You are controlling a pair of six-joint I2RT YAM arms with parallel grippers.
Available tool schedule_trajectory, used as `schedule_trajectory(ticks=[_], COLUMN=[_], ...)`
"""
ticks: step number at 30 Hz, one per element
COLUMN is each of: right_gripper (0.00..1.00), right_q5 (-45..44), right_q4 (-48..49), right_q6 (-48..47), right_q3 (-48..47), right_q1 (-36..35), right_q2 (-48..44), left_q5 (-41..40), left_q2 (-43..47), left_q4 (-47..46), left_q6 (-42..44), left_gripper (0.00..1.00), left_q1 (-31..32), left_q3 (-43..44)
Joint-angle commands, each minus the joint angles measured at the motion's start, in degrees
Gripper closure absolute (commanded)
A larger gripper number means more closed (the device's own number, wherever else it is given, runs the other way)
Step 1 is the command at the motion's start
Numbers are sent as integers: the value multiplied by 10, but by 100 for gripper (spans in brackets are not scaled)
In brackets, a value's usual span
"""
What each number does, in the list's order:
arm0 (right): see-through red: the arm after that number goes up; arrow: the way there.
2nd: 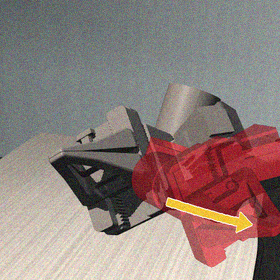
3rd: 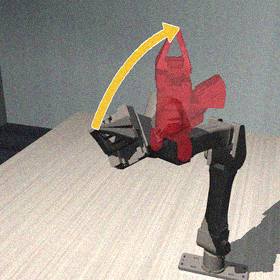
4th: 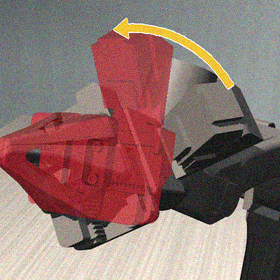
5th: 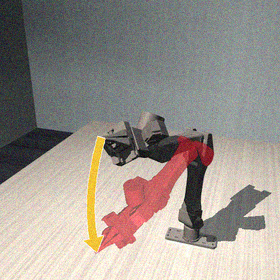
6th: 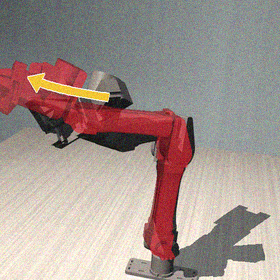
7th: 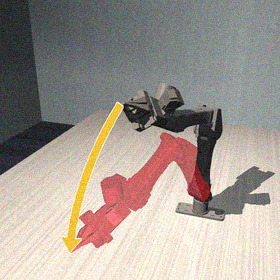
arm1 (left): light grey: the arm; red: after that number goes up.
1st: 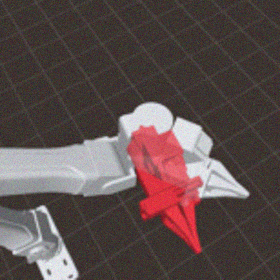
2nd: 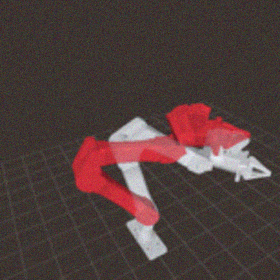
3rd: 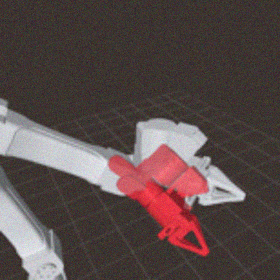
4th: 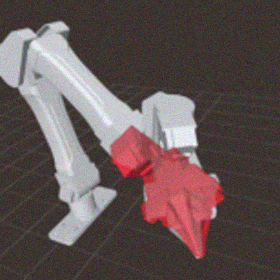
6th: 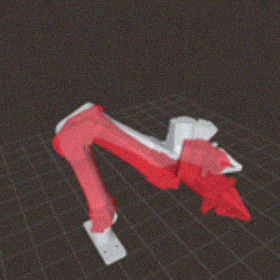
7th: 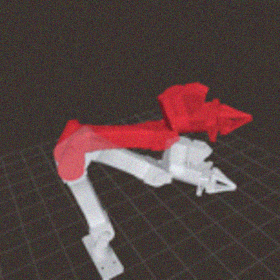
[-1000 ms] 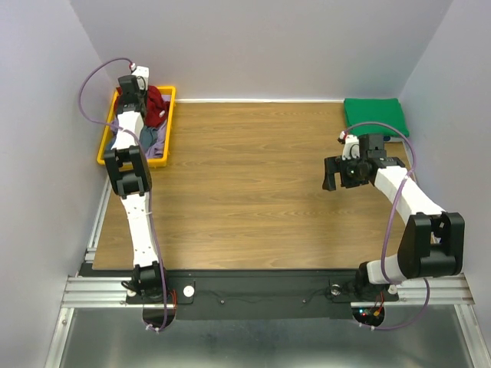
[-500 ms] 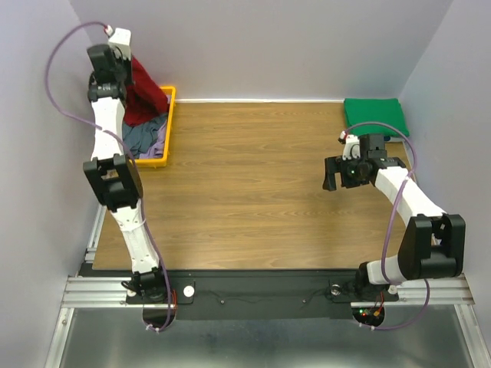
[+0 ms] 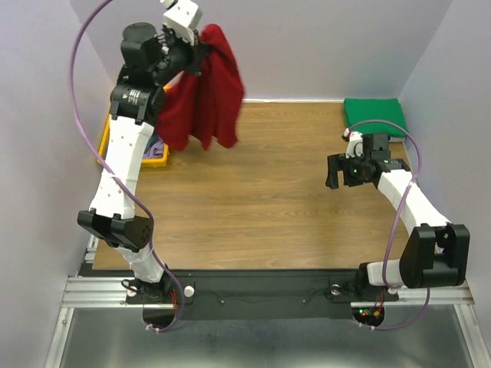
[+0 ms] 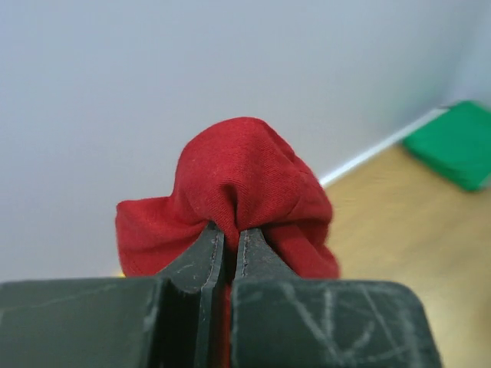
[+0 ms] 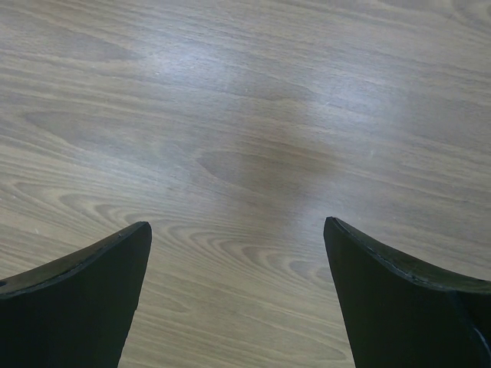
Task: Fold and stack the t-shirts
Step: Grab the tshirt from the pile, then move the tshirt to the center of the board
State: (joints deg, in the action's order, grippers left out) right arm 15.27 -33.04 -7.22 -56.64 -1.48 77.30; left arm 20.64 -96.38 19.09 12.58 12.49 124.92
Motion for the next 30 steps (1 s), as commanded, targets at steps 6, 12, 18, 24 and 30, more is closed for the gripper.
schedule_trajectory(ticks=[6,12,18,24,30], right_gripper=[0,0,0,5,23], right_q5=[-39,-38,12,68,125], right_q4=[3,4,3,-17,-14], right_q6=[4,-2,-30,-63,-54], right_q3=[-25,-21,-10,-16,-43], right_q1=[5,7,7,7,7], right_q2=[-36,-45,-48,-2,69], left_q5=[79,117,219,207,198], left_q2=[43,144,163,96,168], left_q4=[-88,-132,-123,-30,4], left_q6=[-194,-164,-99,45,206], left_gripper=[100,100,61,35,33], left_q1=[39,-1,-167,-270,-181], left_q3=[53,-205,-546,-578,-610])
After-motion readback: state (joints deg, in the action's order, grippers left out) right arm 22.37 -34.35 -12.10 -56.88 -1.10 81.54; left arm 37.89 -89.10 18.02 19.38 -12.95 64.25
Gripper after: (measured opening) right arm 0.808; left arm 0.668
